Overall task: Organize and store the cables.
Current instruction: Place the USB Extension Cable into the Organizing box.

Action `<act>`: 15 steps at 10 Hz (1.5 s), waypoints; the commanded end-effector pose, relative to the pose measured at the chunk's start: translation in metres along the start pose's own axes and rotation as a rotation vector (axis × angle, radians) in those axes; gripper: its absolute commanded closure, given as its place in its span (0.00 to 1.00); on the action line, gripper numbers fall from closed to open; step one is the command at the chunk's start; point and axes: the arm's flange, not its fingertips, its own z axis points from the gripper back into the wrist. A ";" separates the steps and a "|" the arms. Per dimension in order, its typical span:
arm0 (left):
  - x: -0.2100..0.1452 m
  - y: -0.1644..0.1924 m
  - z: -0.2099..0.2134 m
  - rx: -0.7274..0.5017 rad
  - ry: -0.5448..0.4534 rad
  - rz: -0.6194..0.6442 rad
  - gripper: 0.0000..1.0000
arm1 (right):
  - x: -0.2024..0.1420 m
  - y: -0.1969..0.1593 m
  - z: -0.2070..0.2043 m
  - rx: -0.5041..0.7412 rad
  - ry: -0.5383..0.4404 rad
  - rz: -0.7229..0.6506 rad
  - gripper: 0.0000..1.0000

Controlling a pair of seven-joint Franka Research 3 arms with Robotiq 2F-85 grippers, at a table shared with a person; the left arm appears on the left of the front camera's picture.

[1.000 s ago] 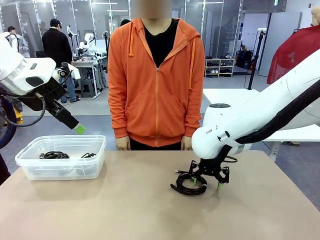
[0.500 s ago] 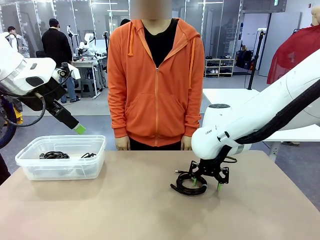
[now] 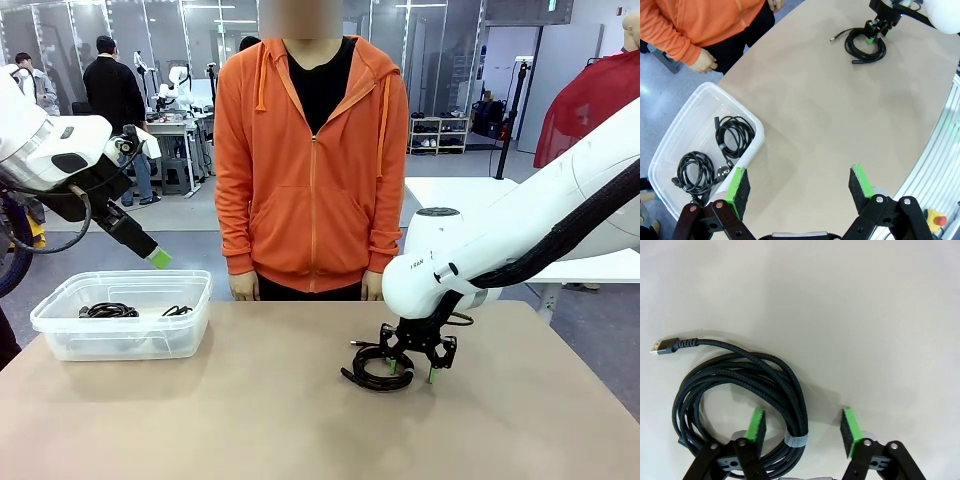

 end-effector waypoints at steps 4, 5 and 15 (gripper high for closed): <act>0.000 0.000 0.000 0.009 0.005 0.002 0.00 | -0.022 -0.001 0.017 0.005 -0.036 -0.039 0.69; 0.000 0.000 0.000 0.009 0.005 0.002 0.00 | -0.024 0.000 0.019 -0.001 -0.033 -0.037 0.77; 0.000 0.000 0.000 0.009 0.005 0.002 0.00 | -0.024 -0.001 0.047 0.026 -0.108 0.018 1.00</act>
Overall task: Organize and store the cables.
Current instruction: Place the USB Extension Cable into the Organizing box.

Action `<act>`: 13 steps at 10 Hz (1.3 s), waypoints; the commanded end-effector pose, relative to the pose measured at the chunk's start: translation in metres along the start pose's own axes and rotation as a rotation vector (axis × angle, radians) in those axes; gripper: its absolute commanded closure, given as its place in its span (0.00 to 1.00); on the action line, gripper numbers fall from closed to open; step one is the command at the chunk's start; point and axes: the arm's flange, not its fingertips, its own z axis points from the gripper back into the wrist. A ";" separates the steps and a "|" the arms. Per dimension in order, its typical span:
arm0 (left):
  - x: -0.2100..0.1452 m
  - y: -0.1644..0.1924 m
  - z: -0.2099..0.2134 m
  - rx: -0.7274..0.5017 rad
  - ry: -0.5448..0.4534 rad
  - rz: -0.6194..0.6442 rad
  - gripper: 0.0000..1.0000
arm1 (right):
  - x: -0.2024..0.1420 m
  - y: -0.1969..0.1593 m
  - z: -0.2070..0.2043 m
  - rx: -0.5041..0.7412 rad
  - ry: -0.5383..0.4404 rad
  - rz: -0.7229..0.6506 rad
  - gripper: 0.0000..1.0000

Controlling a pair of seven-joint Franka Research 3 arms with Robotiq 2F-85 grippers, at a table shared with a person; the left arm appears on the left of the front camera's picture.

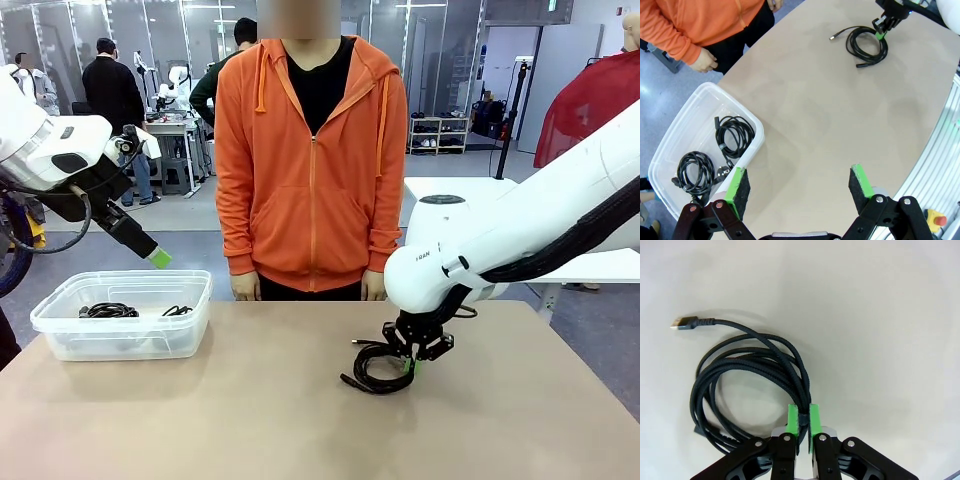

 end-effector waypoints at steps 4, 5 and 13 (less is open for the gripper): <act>0.000 0.000 0.000 0.009 0.005 0.002 0.00 | -0.021 0.009 0.091 0.045 -0.136 0.189 1.00; 0.000 0.000 0.000 0.009 0.005 0.002 0.00 | -0.022 0.012 0.100 0.054 -0.135 0.207 1.00; 0.000 0.000 0.000 0.009 0.005 0.002 0.00 | -0.027 0.099 0.111 0.198 -0.008 0.374 1.00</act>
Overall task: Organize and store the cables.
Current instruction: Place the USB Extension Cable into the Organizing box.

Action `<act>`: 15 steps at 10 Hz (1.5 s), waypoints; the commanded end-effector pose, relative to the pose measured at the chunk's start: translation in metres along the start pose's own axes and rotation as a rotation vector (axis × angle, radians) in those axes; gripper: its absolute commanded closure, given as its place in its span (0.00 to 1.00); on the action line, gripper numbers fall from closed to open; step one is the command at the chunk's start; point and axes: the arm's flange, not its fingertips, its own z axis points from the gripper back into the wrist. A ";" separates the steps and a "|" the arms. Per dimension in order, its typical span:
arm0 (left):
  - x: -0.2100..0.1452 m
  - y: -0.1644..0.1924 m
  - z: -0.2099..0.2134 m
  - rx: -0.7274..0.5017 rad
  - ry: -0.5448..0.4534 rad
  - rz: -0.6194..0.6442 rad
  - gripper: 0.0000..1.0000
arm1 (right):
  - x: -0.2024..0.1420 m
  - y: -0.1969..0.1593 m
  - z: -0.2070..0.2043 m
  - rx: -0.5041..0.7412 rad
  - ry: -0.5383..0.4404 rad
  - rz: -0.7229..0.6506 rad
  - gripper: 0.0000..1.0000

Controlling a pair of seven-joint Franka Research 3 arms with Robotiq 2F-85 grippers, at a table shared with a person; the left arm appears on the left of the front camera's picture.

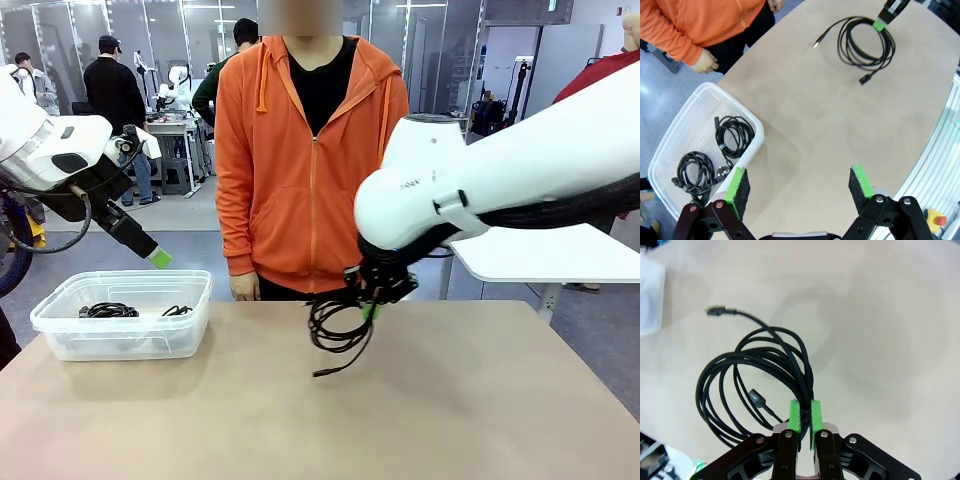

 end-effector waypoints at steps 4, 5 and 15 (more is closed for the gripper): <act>0.000 0.000 0.000 0.009 0.005 0.003 0.00 | 0.025 0.078 -0.049 0.117 0.113 0.042 1.00; 0.000 0.000 0.000 0.009 0.005 0.003 0.00 | 0.022 0.092 -0.058 0.113 0.142 0.037 1.00; 0.000 0.000 0.000 0.009 0.005 0.003 0.00 | -0.003 0.115 -0.135 0.072 0.205 0.036 1.00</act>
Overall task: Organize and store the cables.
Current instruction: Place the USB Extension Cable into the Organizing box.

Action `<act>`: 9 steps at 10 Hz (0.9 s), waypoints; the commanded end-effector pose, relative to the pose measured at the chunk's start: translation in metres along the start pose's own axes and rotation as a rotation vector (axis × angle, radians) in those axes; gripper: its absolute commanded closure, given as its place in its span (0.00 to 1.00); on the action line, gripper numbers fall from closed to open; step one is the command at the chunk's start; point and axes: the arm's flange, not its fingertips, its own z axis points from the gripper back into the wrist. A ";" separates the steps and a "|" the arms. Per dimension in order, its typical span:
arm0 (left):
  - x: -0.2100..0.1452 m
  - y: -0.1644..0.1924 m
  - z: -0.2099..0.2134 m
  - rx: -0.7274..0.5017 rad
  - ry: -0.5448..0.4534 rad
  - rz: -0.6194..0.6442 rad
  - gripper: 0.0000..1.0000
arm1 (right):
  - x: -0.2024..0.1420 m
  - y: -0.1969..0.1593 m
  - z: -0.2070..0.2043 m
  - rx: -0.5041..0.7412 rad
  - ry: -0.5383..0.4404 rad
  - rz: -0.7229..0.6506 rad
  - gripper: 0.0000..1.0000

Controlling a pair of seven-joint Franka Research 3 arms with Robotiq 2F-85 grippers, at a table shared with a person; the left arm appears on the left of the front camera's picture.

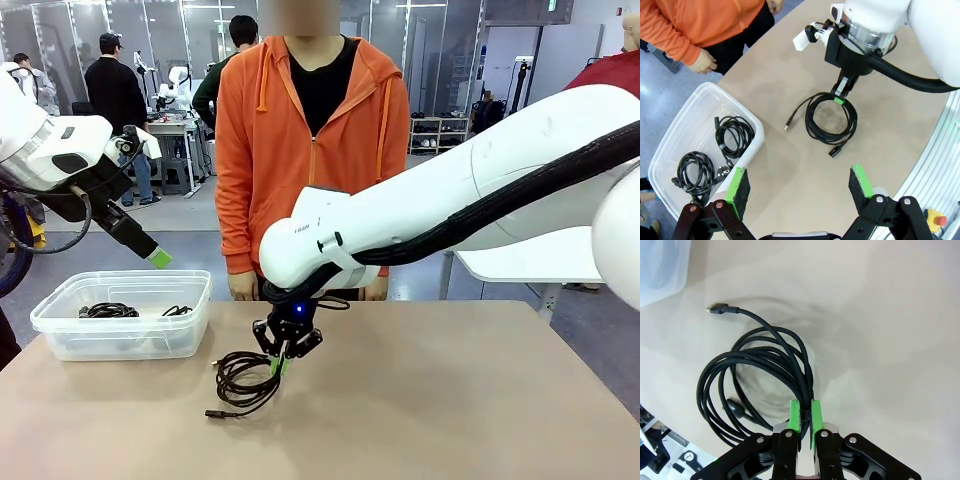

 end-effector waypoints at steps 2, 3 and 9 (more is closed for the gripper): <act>0.000 0.000 0.000 0.009 0.005 0.003 0.00 | -0.007 -0.002 -0.008 -0.056 -0.028 -0.007 0.58; 0.000 0.000 0.000 0.009 0.005 0.003 0.00 | -0.009 -0.002 -0.008 -0.074 -0.049 -0.001 0.45; 0.000 0.000 0.000 0.009 0.005 0.003 0.00 | -0.015 -0.019 0.017 -0.074 -0.045 0.057 0.07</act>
